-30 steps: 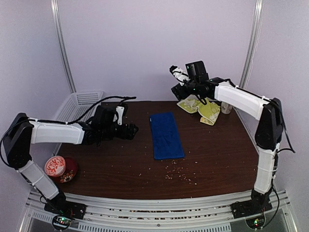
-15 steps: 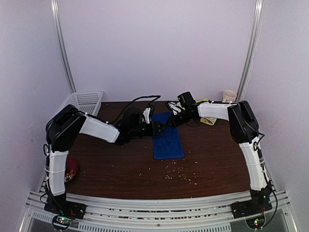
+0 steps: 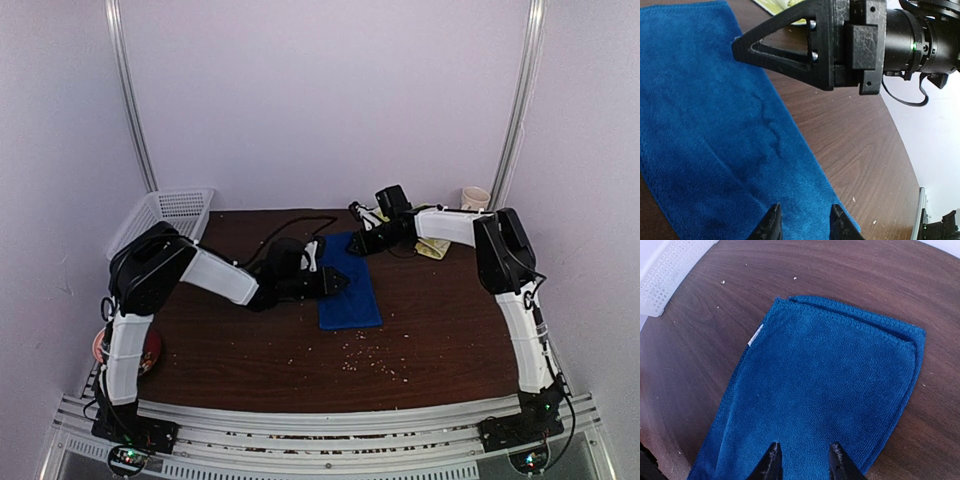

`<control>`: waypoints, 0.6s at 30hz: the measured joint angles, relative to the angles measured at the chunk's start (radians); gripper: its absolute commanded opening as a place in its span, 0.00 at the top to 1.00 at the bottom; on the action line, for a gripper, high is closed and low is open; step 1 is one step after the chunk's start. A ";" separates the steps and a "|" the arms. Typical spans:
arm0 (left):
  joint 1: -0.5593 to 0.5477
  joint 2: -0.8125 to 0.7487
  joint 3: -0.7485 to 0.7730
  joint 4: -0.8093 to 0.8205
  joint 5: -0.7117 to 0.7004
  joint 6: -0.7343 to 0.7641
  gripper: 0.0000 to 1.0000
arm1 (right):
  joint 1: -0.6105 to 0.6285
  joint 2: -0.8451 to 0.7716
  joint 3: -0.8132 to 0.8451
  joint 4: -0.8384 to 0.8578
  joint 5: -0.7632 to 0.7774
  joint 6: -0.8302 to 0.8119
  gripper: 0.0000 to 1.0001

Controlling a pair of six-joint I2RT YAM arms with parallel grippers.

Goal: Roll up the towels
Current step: Smooth out the towel at the center of the board.

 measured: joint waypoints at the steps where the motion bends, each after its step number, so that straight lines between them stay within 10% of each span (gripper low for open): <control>1: -0.003 0.000 0.000 -0.010 -0.011 -0.001 0.67 | 0.002 0.008 0.003 0.000 0.000 0.000 0.67; 18: -0.005 -0.016 -0.009 -0.173 -0.174 0.003 0.67 | 0.003 0.061 0.029 -0.010 0.023 -0.008 0.66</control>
